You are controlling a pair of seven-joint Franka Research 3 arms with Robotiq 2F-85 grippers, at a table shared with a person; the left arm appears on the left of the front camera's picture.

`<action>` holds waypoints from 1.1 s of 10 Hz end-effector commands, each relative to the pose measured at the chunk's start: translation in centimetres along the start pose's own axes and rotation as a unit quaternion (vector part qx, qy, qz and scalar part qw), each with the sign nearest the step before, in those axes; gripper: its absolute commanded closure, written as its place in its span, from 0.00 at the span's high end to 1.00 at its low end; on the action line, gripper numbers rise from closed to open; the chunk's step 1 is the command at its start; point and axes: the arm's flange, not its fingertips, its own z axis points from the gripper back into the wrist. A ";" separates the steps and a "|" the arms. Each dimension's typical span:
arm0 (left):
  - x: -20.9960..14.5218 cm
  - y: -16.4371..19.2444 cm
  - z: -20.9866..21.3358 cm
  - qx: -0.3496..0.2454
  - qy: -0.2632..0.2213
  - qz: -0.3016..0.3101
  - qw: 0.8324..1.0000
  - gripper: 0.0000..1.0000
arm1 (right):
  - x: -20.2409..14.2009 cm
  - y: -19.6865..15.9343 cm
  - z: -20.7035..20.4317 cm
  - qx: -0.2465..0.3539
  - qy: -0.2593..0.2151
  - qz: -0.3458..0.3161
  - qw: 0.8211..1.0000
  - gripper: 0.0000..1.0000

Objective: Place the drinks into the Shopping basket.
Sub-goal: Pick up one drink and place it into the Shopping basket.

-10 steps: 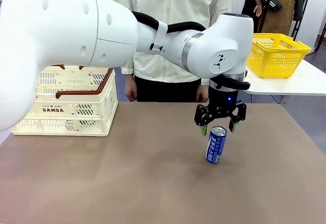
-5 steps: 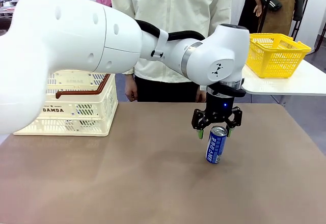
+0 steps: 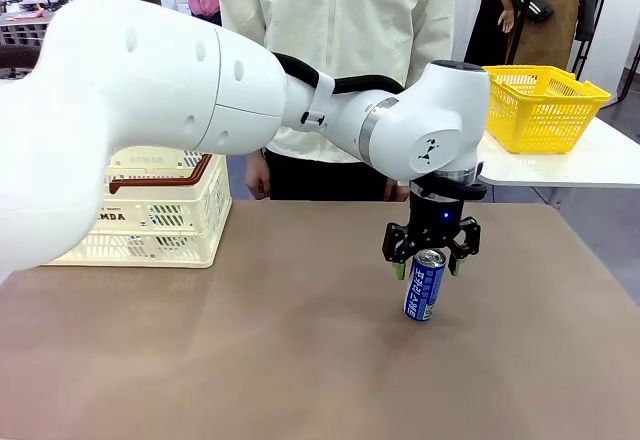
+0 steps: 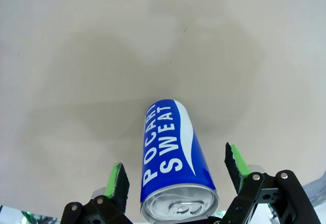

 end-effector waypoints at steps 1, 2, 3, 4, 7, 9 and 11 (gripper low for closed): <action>0.0 0.0 0.1 -0.005 0.005 -0.013 1.000 1.00 | 0.0 0.3 0.0 0.004 0.002 -0.006 1.000 1.00; -0.1 0.0 0.0 -0.004 0.008 -0.015 1.000 1.00 | 0.0 0.3 0.0 0.004 0.002 -0.006 1.000 1.00; -0.1 -0.1 -0.1 -0.004 0.008 -0.014 1.000 1.00 | 0.0 0.3 0.0 0.004 0.002 -0.006 1.000 1.00; -0.1 -0.3 -0.1 -0.002 0.007 -0.016 1.000 0.73 | 0.0 0.3 0.0 0.004 0.002 -0.006 1.000 1.00; 0.0 -0.2 -0.1 -0.006 0.008 -0.014 1.000 0.00 | 0.0 0.3 0.0 0.004 0.002 -0.006 1.000 1.00; 0.0 -0.1 0.0 -0.008 0.006 -0.012 1.000 0.00 | 0.0 0.3 0.0 0.004 0.002 -0.006 1.000 1.00; -0.1 -0.1 0.1 -0.004 0.005 -0.012 1.000 0.00 | 0.0 0.3 0.0 0.004 0.002 -0.006 1.000 1.00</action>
